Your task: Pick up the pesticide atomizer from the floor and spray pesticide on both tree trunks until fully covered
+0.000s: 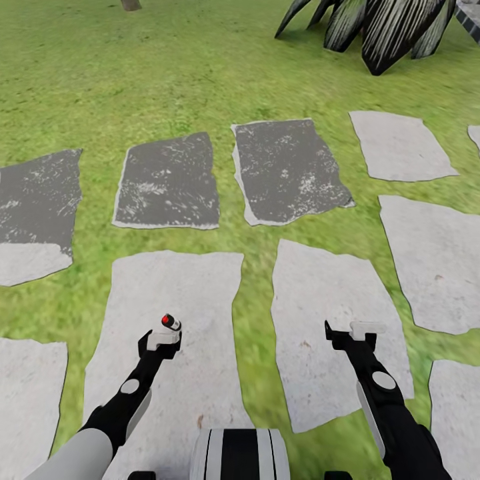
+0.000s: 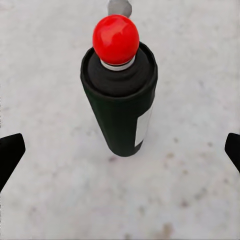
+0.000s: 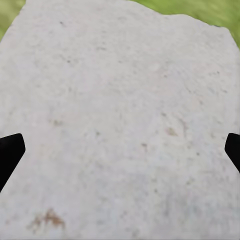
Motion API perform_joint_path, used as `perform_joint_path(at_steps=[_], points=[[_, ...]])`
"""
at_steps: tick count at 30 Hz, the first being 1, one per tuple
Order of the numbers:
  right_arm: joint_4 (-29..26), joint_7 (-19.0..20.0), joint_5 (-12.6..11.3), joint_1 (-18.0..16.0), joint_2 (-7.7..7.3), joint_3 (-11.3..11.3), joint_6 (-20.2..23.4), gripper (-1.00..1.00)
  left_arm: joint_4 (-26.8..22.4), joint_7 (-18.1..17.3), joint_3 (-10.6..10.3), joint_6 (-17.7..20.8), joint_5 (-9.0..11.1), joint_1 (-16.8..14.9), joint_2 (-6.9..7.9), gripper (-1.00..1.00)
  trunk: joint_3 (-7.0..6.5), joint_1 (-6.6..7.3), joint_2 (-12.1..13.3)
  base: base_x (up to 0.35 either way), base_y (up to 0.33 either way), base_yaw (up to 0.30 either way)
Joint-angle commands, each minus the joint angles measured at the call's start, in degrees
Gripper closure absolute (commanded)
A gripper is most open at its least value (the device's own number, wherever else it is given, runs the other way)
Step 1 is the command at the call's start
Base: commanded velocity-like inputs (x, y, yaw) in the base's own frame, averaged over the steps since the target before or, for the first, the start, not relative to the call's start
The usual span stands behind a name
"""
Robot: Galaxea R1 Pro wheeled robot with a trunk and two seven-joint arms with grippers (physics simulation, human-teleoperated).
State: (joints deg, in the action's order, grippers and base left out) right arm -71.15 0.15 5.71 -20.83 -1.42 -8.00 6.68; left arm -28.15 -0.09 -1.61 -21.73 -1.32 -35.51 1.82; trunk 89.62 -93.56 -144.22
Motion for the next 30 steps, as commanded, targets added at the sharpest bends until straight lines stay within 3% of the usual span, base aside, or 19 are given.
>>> perform_joint_path(at_steps=[1, 11, 30], points=[[-0.02, -0.01, 0.0, 0.0, 0.01, 0.0, 0.0, -1.0, -0.02, 0.0, 0.01, -0.06, 0.03, 0.0, 0.01, -1.0, 0.01, 0.0, 0.0, 0.0, 0.0, 0.0], [-0.02, -0.05, 0.0, 0.0, 0.01, 0.0, 0.0, -1.0, -0.04, 0.01, 0.03, -0.31, 0.08, 0.0, 0.0, -1.0, 1.88, -0.15, -0.08, 0.0, 0.0, 0.0], [-0.05, -0.06, 0.0, 0.0, 0.02, 0.0, -0.06, -1.0, 0.11, 0.18, 0.12, -0.32, 0.09, 0.0, -0.06, -1.0, 2.02, -0.15, -0.08, 0.047, 0.021, 0.0]])
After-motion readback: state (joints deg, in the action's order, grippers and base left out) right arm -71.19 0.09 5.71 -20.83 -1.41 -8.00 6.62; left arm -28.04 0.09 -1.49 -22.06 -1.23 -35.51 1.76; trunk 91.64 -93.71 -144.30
